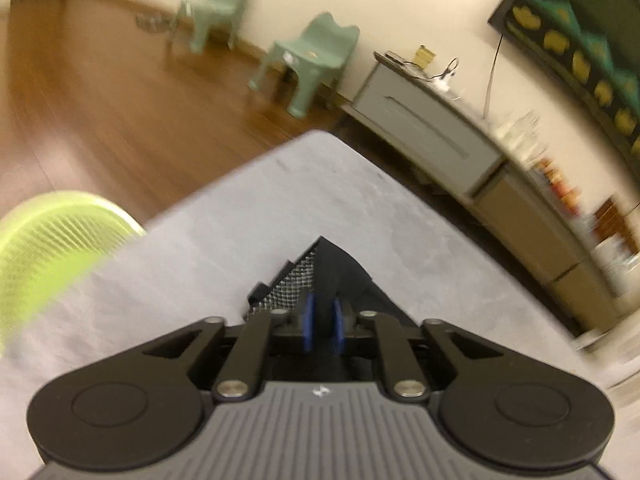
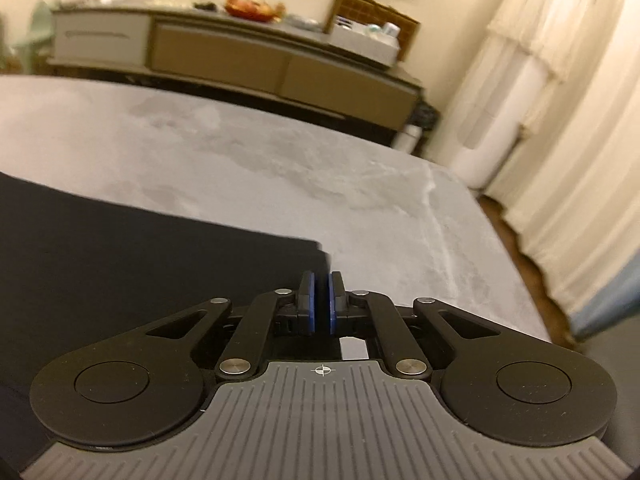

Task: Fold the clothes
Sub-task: 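Fold the trousers in half with the left gripper toward the right gripper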

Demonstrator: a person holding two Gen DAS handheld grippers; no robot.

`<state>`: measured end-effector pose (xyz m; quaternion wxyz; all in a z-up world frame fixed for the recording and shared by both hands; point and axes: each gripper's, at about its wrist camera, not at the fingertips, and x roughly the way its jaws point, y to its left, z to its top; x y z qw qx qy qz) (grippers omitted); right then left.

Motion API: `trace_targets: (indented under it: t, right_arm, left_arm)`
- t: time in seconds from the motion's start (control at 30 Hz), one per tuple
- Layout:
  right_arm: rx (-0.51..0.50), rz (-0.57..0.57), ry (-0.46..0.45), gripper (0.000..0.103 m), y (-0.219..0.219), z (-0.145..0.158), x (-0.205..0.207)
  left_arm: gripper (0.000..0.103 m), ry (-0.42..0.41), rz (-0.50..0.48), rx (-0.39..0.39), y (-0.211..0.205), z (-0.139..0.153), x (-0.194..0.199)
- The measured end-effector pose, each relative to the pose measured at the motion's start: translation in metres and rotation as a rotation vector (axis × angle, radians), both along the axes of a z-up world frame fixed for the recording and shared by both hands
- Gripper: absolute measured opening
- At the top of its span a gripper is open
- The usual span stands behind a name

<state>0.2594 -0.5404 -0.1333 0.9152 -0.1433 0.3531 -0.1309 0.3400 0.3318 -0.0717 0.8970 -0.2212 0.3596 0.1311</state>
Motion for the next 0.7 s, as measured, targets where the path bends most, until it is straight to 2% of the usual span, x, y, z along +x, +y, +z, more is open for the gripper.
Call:
trace_targets:
  t: [0.07, 0.13, 0.23, 0.33, 0.37, 0.43, 0.5, 0.53, 0.57, 0.6, 0.63, 0.7]
  right_arm:
    - [0.005, -0.029, -0.012, 0.03, 0.003, 0.008, -0.004]
    - [0.045, -0.025, -0.065, 0.036, 0.013, 0.031, -0.02]
    - [0.157, 0.05, -0.1, 0.041, 0.041, 0.061, -0.049]
    - [0.175, 0.114, -0.021, 0.05, 0.056, 0.046, -0.063]
    - [0.18, 0.135, 0.007, 0.051, 0.06, 0.04, -0.068]
    - [0.189, 0.176, 0.062, 0.051, 0.07, 0.029, -0.077]
    - [0.198, 0.217, 0.116, 0.056, 0.079, 0.018, -0.086]
    - [0.199, 0.159, 0.116, 0.06, 0.068, 0.018, -0.086]
    - [0.2, 0.092, 0.112, 0.06, 0.055, 0.018, -0.087]
    - [0.2, 0.026, 0.108, 0.06, 0.042, 0.018, -0.087]
    - [0.167, -0.036, 0.108, 0.06, 0.035, 0.018, -0.087]
    - [0.099, -0.086, 0.106, 0.049, 0.039, 0.023, -0.095]
  left_arm:
    - [0.022, -0.021, -0.011, 0.14, -0.018, 0.024, -0.018]
    - [0.022, -0.043, -0.039, 0.23, -0.035, 0.046, -0.048]
    - [0.023, -0.027, -0.201, 0.261, -0.064, 0.062, -0.092]
    - [0.025, 0.029, -0.382, 0.266, -0.095, 0.058, -0.138]
    - [0.025, 0.056, -0.411, 0.272, -0.098, 0.05, -0.15]
    - [0.025, 0.124, -0.409, 0.294, -0.093, 0.029, -0.171]
    - [0.025, 0.194, -0.351, 0.293, -0.069, 0.008, -0.182]
    - [0.012, 0.177, -0.306, 0.269, -0.053, 0.007, -0.188]
    - [0.009, 0.142, -0.241, 0.228, -0.038, 0.013, -0.196]
    - [0.012, 0.107, -0.176, 0.187, -0.022, 0.019, -0.205]
    - [0.026, 0.068, -0.131, 0.142, -0.011, 0.025, -0.215]
    - [0.029, -0.028, -0.116, 0.037, -0.002, 0.034, -0.239]
